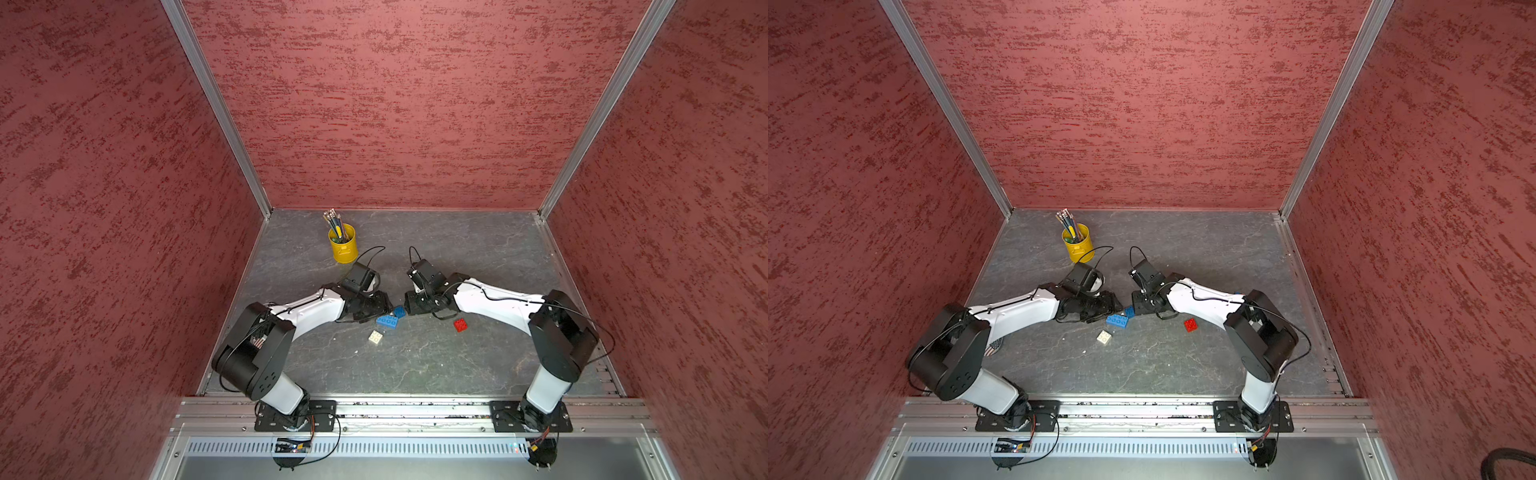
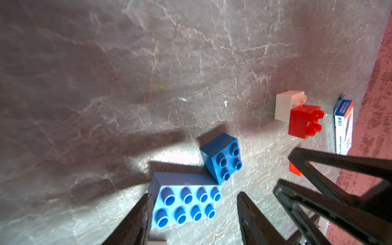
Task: Assemble the letter y with lego
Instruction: Move the lego brick at the center of the board, then pick up the lego brick from the center of the board.
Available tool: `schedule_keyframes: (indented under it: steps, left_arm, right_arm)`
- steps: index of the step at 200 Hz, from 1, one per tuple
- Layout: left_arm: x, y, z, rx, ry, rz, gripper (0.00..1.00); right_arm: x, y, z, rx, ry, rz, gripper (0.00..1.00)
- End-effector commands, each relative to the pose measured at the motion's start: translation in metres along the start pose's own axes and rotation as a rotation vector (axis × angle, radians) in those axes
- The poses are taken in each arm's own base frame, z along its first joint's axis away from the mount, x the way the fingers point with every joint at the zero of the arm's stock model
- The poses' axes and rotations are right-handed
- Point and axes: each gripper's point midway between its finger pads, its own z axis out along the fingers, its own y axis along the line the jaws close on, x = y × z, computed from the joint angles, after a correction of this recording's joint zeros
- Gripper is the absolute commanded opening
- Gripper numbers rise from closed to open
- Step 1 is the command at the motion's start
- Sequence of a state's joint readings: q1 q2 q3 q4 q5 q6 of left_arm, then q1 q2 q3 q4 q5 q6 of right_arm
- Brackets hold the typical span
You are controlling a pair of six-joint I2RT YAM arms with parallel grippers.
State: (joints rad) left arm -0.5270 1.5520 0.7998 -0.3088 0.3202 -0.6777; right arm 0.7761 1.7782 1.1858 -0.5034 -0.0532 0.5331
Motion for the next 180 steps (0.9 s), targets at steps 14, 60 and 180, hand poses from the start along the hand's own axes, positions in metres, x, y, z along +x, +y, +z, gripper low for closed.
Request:
schedule_keyframes:
  steps: [14,60,180]
  left_arm:
    - [0.005,-0.007,0.005,0.055,0.005,-0.012,0.65]
    - [0.008,-0.007,-0.010,0.057,-0.026,0.009,0.65]
    - [0.018,0.051,-0.051,0.012,-0.103,-0.123,0.66]
  right_arm:
    - [-0.011,0.011,0.008,-0.005,0.006,-0.023,0.53]
    - [-0.016,0.020,0.019,-0.002,0.041,-0.049,0.53]
    - [0.004,0.023,0.045,0.097,0.160,-0.121,0.51]
